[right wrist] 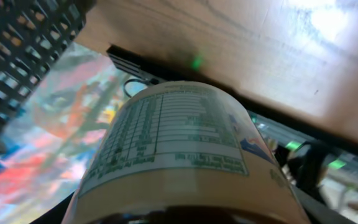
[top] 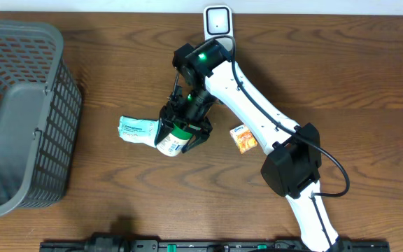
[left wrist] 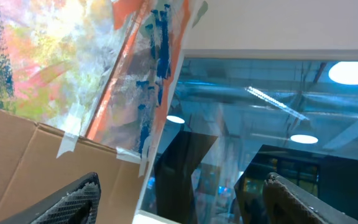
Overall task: Scan the item barcode
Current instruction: 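Lift the bottle with the right gripper and tilt it toward the wipes, then carry the green-capped bottle up to the scanner with the right gripper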
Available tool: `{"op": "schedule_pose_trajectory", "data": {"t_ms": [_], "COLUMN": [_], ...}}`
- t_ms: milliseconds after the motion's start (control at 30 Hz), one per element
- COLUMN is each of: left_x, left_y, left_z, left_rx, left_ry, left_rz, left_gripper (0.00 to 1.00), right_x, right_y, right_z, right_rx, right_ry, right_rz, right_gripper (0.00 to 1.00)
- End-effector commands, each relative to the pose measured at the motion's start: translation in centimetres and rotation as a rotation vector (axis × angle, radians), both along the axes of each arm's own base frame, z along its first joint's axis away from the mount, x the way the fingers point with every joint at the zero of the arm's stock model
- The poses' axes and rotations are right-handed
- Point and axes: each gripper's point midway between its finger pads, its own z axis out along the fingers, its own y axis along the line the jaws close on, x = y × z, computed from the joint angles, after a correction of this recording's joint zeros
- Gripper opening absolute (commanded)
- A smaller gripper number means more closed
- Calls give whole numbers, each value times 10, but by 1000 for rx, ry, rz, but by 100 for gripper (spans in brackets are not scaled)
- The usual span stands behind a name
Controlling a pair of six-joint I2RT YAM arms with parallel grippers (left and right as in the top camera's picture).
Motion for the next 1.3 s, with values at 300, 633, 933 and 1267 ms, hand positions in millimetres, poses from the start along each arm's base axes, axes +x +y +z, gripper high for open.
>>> {"op": "schedule_pose_trajectory", "data": {"t_ms": [300, 633, 933, 1267], "left_x": [-5, -5, -4, 2], "left_y": [1, 1, 1, 1], "left_z": [-1, -1, -1, -3], "left_rx": [-25, -25, -25, -24], "left_ry": [-24, -24, -23, -8], "left_rz": [-13, -14, -13, -14], "left_gripper": [84, 84, 84, 84], "right_x": [14, 41, 131, 180], "right_y": [7, 1, -25, -44], "right_z": [13, -3, -37, 6], "right_rx": [-77, 3, -115, -37], "right_ry": [179, -72, -578, -775], "right_rz": [-231, -124, -89, -109], "right_gripper": [45, 39, 21, 24]}}
